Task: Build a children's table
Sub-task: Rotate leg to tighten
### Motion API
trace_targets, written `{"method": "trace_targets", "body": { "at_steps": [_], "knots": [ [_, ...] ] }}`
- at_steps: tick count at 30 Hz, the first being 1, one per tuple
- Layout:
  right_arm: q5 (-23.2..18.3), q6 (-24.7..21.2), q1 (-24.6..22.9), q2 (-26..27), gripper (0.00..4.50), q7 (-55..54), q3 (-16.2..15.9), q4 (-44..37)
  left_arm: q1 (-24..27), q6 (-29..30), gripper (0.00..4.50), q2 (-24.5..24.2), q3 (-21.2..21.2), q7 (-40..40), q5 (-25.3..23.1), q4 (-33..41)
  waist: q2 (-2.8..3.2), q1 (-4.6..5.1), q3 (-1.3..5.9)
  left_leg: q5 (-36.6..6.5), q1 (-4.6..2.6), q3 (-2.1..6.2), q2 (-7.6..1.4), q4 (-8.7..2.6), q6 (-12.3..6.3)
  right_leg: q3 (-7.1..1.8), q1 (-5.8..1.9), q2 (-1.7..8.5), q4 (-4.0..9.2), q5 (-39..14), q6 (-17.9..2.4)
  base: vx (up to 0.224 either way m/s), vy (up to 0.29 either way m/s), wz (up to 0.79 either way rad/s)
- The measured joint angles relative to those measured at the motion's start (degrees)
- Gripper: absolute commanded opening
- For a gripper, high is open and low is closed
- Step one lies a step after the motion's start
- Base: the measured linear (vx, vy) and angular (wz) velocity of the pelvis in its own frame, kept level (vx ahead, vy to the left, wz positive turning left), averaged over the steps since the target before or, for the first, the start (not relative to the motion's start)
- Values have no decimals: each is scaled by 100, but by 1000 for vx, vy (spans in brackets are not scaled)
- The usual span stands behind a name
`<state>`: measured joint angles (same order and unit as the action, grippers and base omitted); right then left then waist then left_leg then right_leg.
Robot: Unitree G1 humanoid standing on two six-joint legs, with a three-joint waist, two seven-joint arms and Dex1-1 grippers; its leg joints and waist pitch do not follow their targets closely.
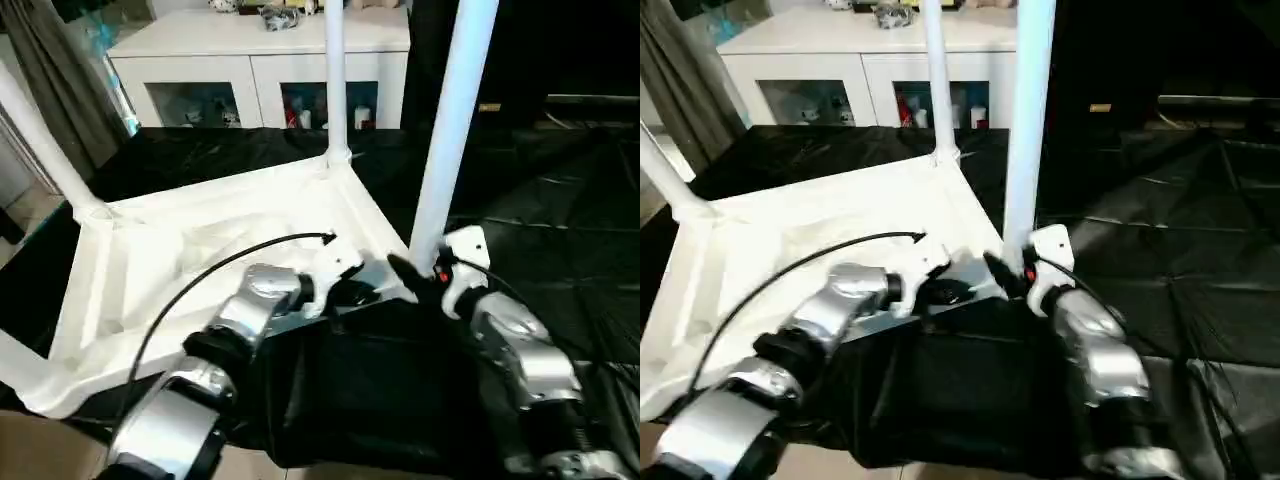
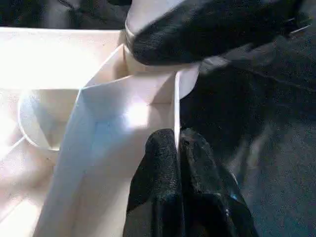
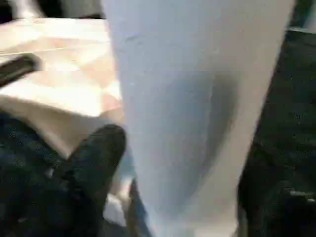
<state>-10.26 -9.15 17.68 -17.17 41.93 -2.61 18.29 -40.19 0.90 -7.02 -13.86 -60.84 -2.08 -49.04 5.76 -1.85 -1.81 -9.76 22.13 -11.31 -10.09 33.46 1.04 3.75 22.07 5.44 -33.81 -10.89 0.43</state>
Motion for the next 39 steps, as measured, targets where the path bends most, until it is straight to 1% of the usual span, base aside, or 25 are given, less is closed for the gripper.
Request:
{"method": "trace_targets", "body": {
  "at_steps": [1, 4, 9, 10, 14, 15, 16, 24, 27, 30, 32, 34, 36, 39],
  "knots": [
    [-105, -59, -53, -222, 359, 435, -105, -108, 77, -23, 0, -130, -11, -288, 40, 98, -4, -17, -2, 0, -1, 0, -2, -4, 0, 1, 0, -1, 0, -3, 4, 0, 0, 0],
    [-232, -149, -114, -452, 359, 1056, -250, -272, 148, -78, 0, -286, -76, -801, 99, 205, -7, -45, -4, 0, 6, 0, -4, -3, 0, 3, 3, -2, 1, -5, 6, 0, 0, 0],
    [-384, -217, -149, -713, 359, 1734, -400, -371, 229, 21, 0, -464, -186, -1361, 205, 396, -26, -112, -17, -1, 7, -4, 1, 3, 2, -5, 3, 3, 2, -4, 4, 0, 0, 0],
    [-391, -234, -156, -781, 330, 1862, -430, -379, 249, 57, 0, -518, -208, -1457, 235, 454, -33, -122, -22, -2, 7, -5, 1, 4, 3, -6, 3, 3, 2, -4, 3, 0, 0, 0],
    [-390, -270, -179, -893, 317, 2134, -481, -359, 348, 165, 0, -605, -218, -1660, 246, 668, -42, -144, -31, -1, 7, -6, 1, 4, 4, -7, 3, 3, 0, -3, 2, 0, 0, 0],
    [-390, -270, -178, -896, 289, 2165, -481, -358, 353, 178, 0, -609, -219, -1673, 246, 686, -42, -147, -31, -1, 6, -6, 1, 4, 4, -7, 3, 3, -1, -3, 2, 0, 0, 0],
    [-392, -270, -178, -902, 284, 2208, -481, -359, 359, 201, 0, -617, -219, -1706, 246, 707, -45, -149, -32, -1, 6, -5, 1, 3, 4, -7, 3, 3, -1, -3, 3, 0, 0, 0],
    [-488, -315, -190, -894, 271, 2235, -478, -363, 371, 276, 0, -638, -219, -1748, 252, 784, -60, -155, -44, -2, 7, -6, 1, 1, 4, -7, 6, 3, -1, -3, 3, 0, 0, 0],
    [-470, -314, -230, -778, 271, 1994, -436, -358, 382, 250, 0, -582, -218, -1584, 239, 768, -62, -149, -44, -1, 5, -5, 1, 2, 4, -7, 6, 3, -4, -3, 2, 0, 0, 0],
    [-237, -217, -170, -485, 270, 1216, -266, -148, 300, 118, 0, -438, -178, -1007, 167, 565, -65, -99, -46, 0, -1, -7, 3, 8, 5, -14, 4, 3, -4, -1, 0, 0, 0, 0],
    [-66, -138, 79, -96, 270, 238, -52, 254, 95, 82, 0, -165, -71, -276, 24, 237, -66, -18, -47, 2, -6, -7, 7, 16, 9, -19, 0, 3, -3, -2, 0, 0, 0, 0],
    [35, -140, 285, 185, 270, -656, 165, 547, -78, 71, 0, 105, -49, 413, -99, -17, -61, 21, -45, 3, -8, -6, 13, 19, 10, -25, -1, 6, 6, -14, 20, 0, 0, 0],
    [84, -146, 316, 301, 270, -1062, 270, 598, -125, 74, 0, 256, -49, 731, -174, -91, -53, 24, -40, 3, -19, -6, 14, 13, 9, -26, -15, 5, 19, -15, 23, 0, 0, 0],
    [151, -166, 435, 537, 270, -1610, 326, 701, -178, 86, 0, 409, -45, 1070, -188, -172, -43, 22, -34, 3, -17, -4, 14, 10, 9, -24, -14, 5, 20, -13, 21, 0, 0, 0]
  ]
}}
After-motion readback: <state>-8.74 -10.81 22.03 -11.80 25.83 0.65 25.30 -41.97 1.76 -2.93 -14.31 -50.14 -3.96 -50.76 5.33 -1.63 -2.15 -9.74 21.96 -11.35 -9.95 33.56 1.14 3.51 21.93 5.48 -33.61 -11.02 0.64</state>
